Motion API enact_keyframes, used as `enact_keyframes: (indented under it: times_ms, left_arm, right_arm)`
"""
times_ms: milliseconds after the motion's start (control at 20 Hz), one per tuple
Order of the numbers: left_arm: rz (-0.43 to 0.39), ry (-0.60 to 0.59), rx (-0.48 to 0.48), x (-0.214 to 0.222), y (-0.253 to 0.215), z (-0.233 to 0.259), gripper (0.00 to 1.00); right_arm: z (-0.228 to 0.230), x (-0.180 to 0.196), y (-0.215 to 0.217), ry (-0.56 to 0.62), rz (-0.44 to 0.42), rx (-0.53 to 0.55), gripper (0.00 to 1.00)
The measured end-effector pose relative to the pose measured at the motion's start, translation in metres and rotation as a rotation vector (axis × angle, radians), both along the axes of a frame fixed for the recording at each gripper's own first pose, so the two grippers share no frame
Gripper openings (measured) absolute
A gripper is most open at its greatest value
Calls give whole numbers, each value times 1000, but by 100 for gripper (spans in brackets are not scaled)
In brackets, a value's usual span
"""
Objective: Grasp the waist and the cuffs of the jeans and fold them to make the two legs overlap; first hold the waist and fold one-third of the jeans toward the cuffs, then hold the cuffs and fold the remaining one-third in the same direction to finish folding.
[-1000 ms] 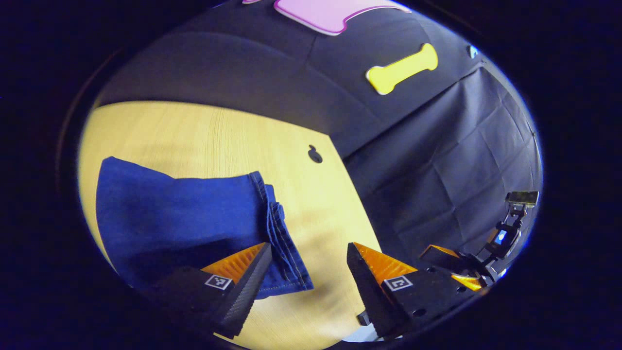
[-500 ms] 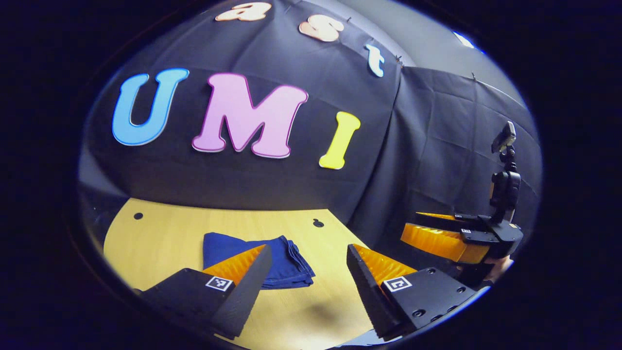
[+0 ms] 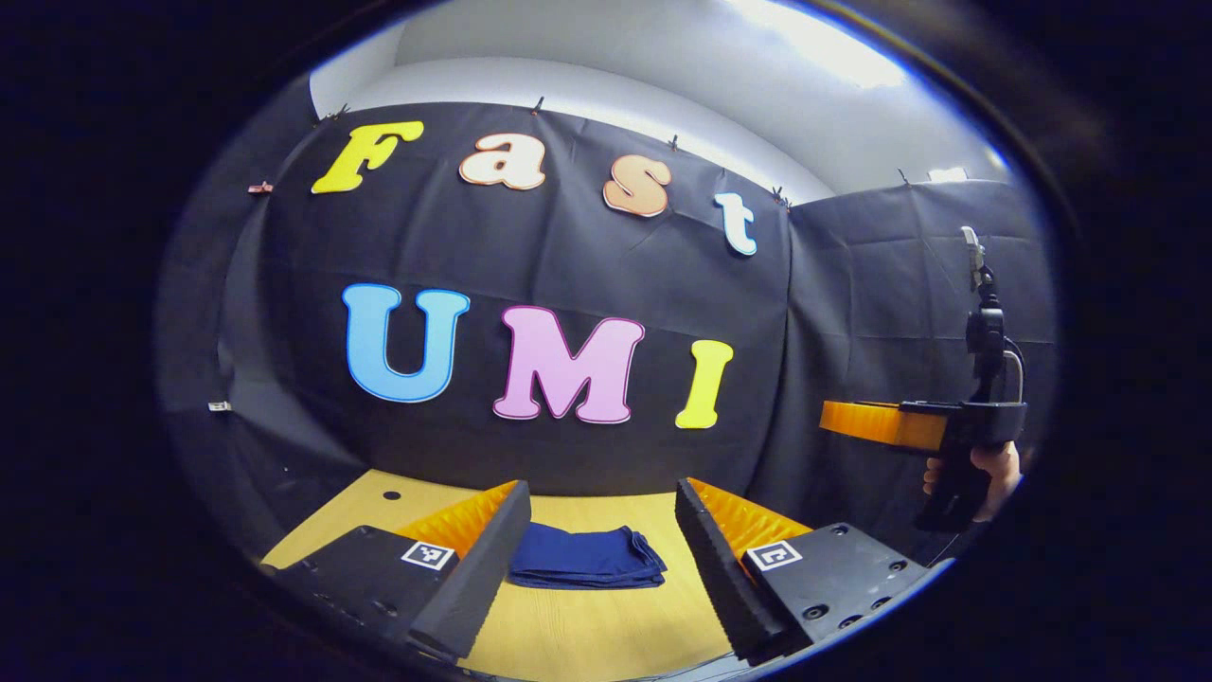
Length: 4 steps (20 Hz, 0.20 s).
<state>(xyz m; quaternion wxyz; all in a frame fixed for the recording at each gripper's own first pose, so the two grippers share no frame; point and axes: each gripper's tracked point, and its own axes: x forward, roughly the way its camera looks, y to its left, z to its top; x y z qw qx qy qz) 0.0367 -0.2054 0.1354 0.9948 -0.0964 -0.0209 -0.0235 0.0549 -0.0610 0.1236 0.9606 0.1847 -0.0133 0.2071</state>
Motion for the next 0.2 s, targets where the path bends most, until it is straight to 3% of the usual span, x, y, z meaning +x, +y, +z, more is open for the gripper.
enact_keyframes:
  times_ms: [200]
  left_arm:
    - [29, -40, -31, -16, 12, 10, 96]
  right_arm:
    - [23, -15, -3, -77, -15, -48, 96]
